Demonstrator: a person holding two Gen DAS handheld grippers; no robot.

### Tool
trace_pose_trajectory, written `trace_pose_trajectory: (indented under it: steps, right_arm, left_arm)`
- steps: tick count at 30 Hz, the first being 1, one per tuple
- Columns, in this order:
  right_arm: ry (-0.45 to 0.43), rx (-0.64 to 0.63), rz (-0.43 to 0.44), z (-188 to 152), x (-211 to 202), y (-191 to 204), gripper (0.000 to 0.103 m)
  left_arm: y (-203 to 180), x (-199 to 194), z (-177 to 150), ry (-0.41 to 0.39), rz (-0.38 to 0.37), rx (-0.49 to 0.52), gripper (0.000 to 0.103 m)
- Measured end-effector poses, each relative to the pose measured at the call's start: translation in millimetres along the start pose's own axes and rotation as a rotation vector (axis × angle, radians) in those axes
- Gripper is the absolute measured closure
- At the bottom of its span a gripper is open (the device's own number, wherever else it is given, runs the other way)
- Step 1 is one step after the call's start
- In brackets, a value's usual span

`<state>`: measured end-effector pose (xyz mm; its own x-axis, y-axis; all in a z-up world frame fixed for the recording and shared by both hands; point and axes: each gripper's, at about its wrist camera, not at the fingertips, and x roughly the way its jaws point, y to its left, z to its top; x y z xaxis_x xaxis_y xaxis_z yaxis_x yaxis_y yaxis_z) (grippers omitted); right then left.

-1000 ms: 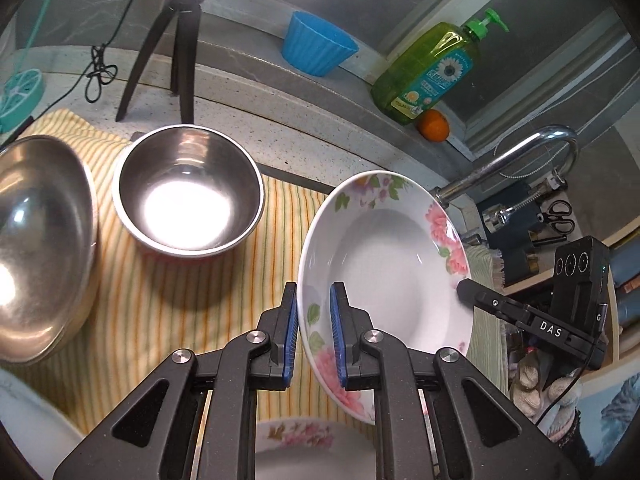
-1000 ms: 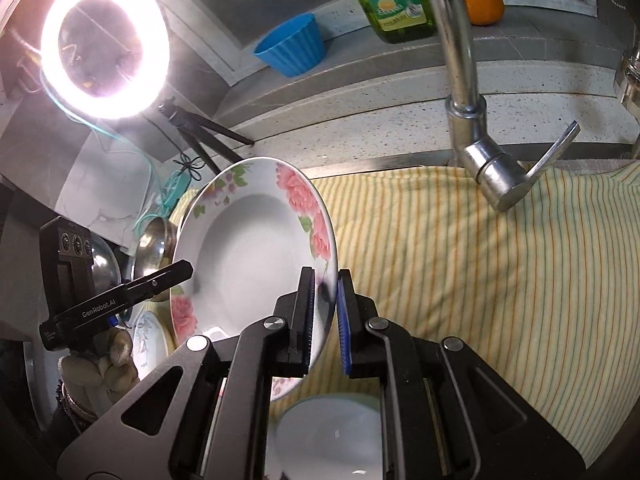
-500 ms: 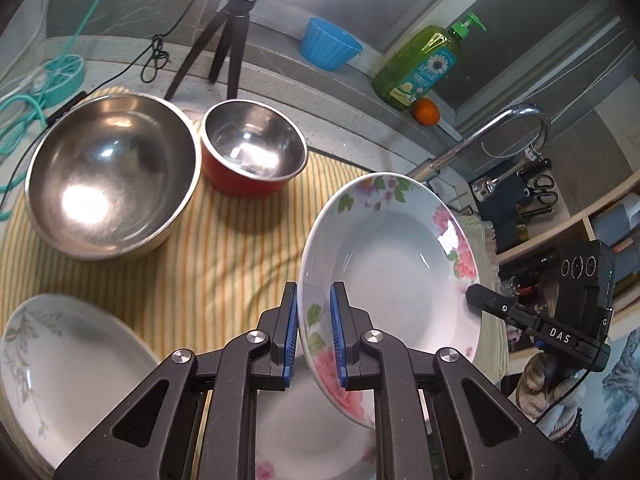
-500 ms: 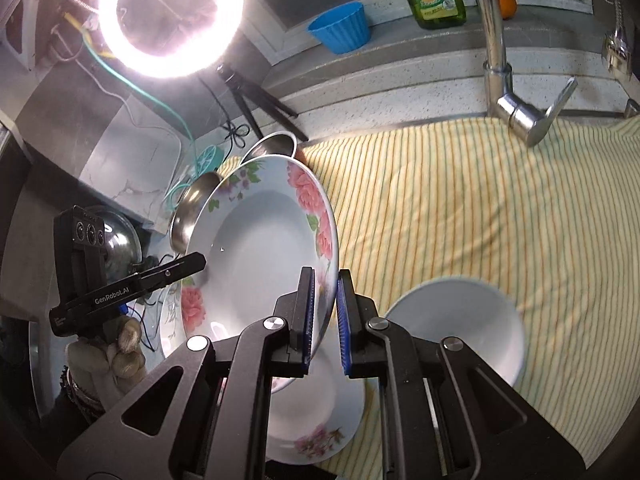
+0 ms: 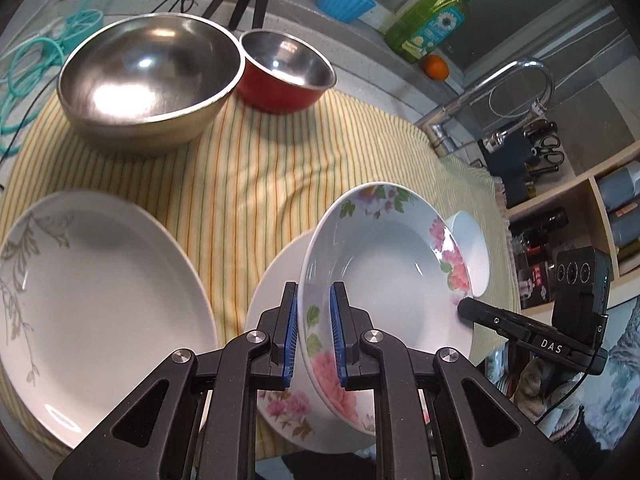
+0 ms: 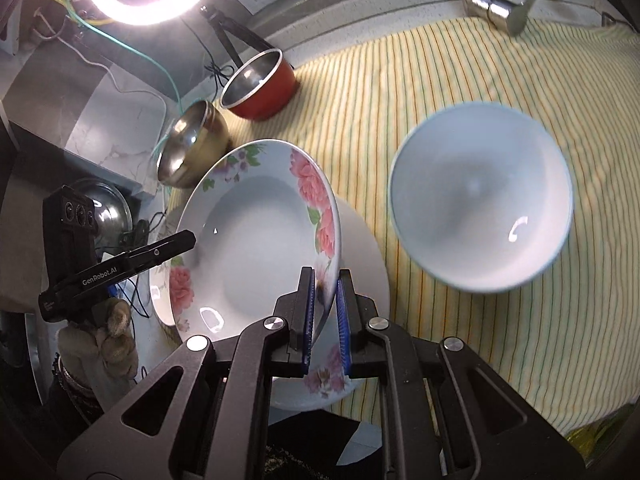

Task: Organize plates and bowls
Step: 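Lower the rose-print plate onto the pink-flower plate and open both tools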

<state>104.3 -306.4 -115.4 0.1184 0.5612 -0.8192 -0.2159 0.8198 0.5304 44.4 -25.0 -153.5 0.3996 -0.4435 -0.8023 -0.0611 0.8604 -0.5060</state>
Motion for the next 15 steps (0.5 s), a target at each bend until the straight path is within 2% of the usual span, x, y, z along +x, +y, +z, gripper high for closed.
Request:
trace_pose_trajectory:
  steps: [15]
  right_arm:
    - [0.048,0.031,-0.041,-22.5,18.0,-12.0,0.092]
  left_arm:
    - [0.8,18.3,-15.8,0.058,0.018,0.016,0.09]
